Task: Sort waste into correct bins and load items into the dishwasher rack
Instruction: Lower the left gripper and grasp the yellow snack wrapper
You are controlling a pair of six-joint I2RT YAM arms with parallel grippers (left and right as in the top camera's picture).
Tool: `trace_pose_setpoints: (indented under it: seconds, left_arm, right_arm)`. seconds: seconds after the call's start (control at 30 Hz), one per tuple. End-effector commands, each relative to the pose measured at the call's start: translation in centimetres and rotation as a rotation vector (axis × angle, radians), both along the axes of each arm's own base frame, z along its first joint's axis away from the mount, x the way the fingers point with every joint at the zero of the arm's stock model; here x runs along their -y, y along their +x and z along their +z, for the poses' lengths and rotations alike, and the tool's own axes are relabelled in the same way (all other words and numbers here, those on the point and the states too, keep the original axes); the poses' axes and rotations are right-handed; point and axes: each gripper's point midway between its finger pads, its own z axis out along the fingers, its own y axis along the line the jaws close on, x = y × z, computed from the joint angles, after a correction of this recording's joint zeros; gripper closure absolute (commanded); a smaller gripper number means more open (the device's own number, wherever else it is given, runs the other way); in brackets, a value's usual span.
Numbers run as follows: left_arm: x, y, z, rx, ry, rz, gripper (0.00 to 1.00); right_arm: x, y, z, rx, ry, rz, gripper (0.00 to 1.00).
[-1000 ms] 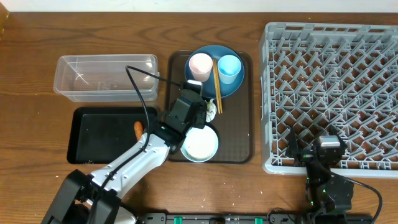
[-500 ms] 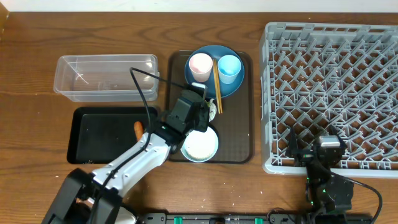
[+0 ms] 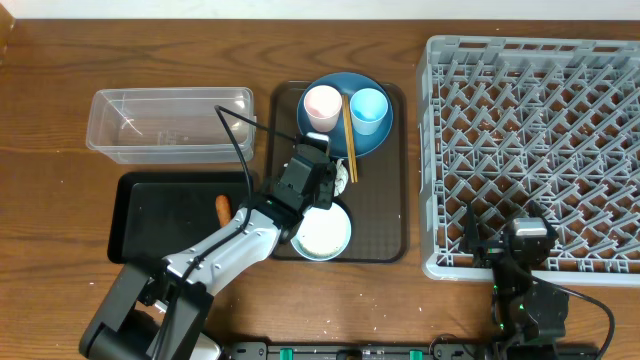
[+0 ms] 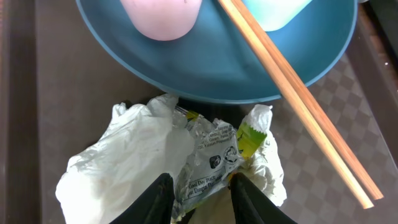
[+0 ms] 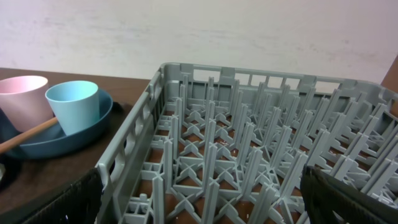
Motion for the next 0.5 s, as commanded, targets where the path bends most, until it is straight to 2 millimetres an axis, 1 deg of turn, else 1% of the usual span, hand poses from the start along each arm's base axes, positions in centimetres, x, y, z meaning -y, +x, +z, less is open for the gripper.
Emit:
trace_pose_setpoints:
  seconds: [0.0,0.33,0.47]
  left_arm:
    - [-0.16,0.63,0.17,0.018,0.020,0.015,0.66]
    - [-0.12,0.69,-0.09,0.016,0.021,0.015,0.67]
    - [-0.12,0.69,-0.07,0.016,0.021,0.015,0.76]
  right_arm:
    - [-0.39,-0.02,-0.13,-0.004,-0.002,0.015,0.01]
    - [-0.39,-0.02,-0.13,-0.004,-0.002,0.015,0.01]
    - [-0.39,-0.02,-0.13,-0.004,-0.002,0.015,0.01]
